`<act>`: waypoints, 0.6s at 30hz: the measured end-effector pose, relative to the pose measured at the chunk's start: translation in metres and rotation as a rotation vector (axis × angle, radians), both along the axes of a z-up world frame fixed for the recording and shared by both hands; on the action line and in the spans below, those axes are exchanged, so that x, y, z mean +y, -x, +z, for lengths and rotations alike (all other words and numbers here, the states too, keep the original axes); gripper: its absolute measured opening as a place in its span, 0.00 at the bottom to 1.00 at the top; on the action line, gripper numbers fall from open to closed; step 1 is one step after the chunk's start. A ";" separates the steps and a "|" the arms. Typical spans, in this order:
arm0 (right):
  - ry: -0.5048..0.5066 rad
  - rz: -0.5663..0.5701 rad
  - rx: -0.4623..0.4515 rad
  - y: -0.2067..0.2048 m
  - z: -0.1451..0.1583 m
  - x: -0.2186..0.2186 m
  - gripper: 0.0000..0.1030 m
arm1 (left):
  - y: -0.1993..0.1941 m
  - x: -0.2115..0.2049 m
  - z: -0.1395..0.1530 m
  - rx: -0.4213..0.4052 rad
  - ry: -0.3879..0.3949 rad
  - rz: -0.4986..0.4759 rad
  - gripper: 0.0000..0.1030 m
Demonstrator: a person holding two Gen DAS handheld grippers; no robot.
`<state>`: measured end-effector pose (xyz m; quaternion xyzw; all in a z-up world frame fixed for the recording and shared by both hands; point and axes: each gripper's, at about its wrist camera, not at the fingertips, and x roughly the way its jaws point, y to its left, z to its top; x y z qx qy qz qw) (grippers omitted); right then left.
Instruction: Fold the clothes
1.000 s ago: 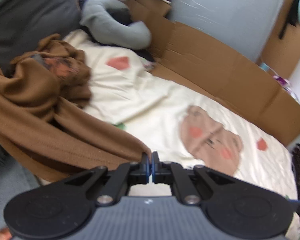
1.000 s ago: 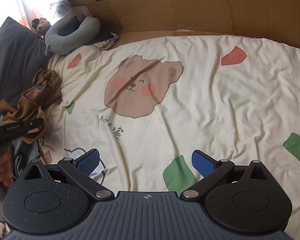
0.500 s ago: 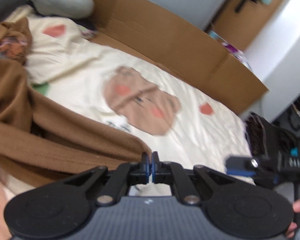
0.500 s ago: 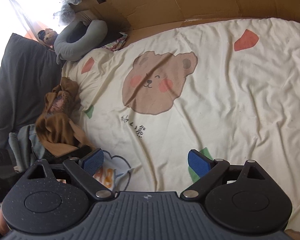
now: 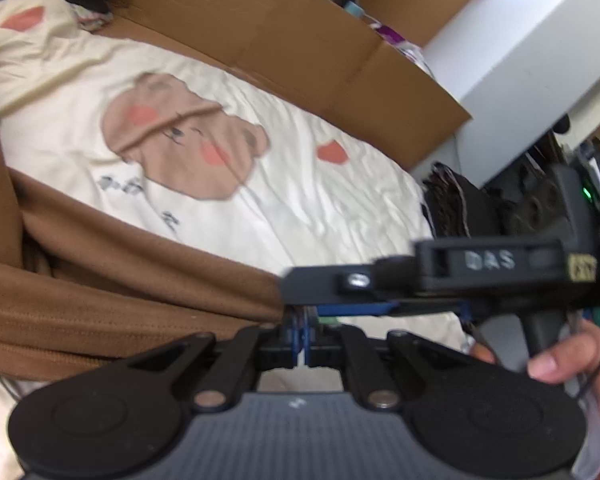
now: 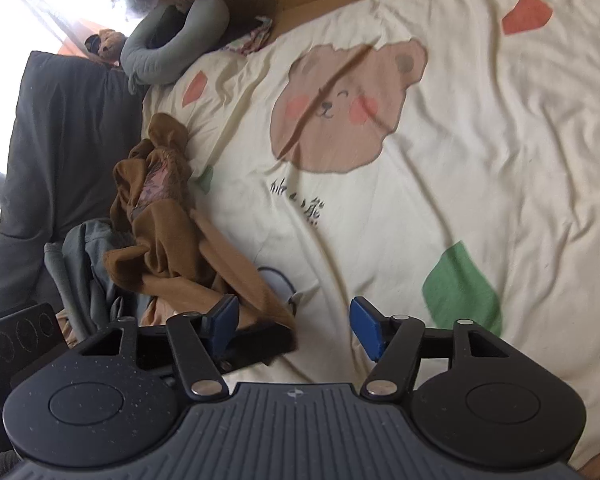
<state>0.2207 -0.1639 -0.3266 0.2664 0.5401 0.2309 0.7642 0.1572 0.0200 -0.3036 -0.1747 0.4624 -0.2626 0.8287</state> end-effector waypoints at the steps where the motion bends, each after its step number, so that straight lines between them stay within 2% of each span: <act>1: 0.000 0.012 0.014 -0.001 -0.003 0.003 0.59 | 0.002 -0.002 0.000 -0.001 0.005 -0.011 0.01; 2: 0.000 0.023 0.031 -0.001 -0.007 0.006 0.56 | 0.003 -0.003 0.000 0.000 0.010 -0.022 0.01; 5: -0.019 0.028 0.083 -0.004 -0.018 0.007 0.36 | 0.006 -0.005 -0.001 0.014 0.025 -0.051 0.02; 7: -0.038 0.029 0.116 -0.006 -0.024 0.007 0.13 | 0.006 -0.003 -0.005 0.042 0.019 -0.059 0.03; 9: -0.039 0.046 0.124 -0.006 -0.026 0.008 0.03 | 0.007 0.002 -0.006 0.065 0.026 -0.067 0.06; 12: -0.008 0.056 0.109 -0.006 -0.025 0.009 0.01 | 0.007 0.013 -0.005 0.085 0.016 -0.066 0.19; 14: 0.000 0.050 0.104 -0.006 -0.025 0.006 0.01 | 0.008 0.023 -0.002 0.088 -0.005 -0.055 0.32; 16: 0.014 0.045 0.092 -0.007 -0.024 0.004 0.01 | 0.007 0.036 0.003 0.071 -0.043 -0.035 0.40; 18: 0.025 0.043 0.079 -0.007 -0.023 0.001 0.01 | 0.005 0.053 0.007 0.055 -0.091 0.000 0.43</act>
